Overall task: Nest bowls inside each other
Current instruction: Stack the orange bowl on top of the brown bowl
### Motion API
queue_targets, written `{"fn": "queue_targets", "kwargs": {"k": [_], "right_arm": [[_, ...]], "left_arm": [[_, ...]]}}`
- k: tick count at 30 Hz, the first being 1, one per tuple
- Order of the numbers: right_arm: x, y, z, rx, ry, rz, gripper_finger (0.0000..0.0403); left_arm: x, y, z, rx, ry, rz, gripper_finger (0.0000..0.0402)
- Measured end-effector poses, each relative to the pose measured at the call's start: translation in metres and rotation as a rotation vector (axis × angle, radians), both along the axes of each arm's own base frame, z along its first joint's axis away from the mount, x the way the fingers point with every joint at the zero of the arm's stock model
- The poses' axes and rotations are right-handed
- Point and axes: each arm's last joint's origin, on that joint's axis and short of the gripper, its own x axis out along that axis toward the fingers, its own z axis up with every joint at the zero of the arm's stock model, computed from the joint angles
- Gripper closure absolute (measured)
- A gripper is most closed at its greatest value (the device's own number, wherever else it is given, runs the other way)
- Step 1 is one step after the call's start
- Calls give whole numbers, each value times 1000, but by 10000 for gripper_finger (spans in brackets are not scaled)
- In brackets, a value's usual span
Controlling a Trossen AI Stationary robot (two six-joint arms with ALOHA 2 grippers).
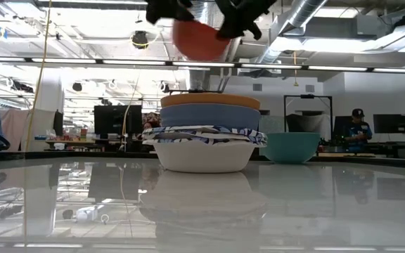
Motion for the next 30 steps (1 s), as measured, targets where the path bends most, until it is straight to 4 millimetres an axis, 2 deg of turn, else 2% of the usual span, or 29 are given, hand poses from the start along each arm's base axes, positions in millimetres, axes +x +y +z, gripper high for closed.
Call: {"fn": "queue_targets", "kwargs": {"k": [6, 10, 17, 23, 28, 30], "right_arm": [[-10, -13, 0, 70, -8, 4, 397], [-13, -12, -8, 214, 27, 120, 397], [-12, 25, -26, 445, 185, 325, 397], [3, 59, -31, 474, 203, 443, 397], [18, 66, -44, 484, 233, 462, 397], [26, 64, -57, 503, 274, 454, 397]], "left_arm": [[-25, 2, 19, -286, -226, -85, 168], [-47, 9, 32, -454, -377, -77, 168], [-94, 18, 53, -618, -558, -27, 168], [-125, 19, 65, -673, -667, -35, 168], [-140, 18, 72, -744, -763, -52, 168], [-143, 18, 72, -789, -788, -69, 168]]}}
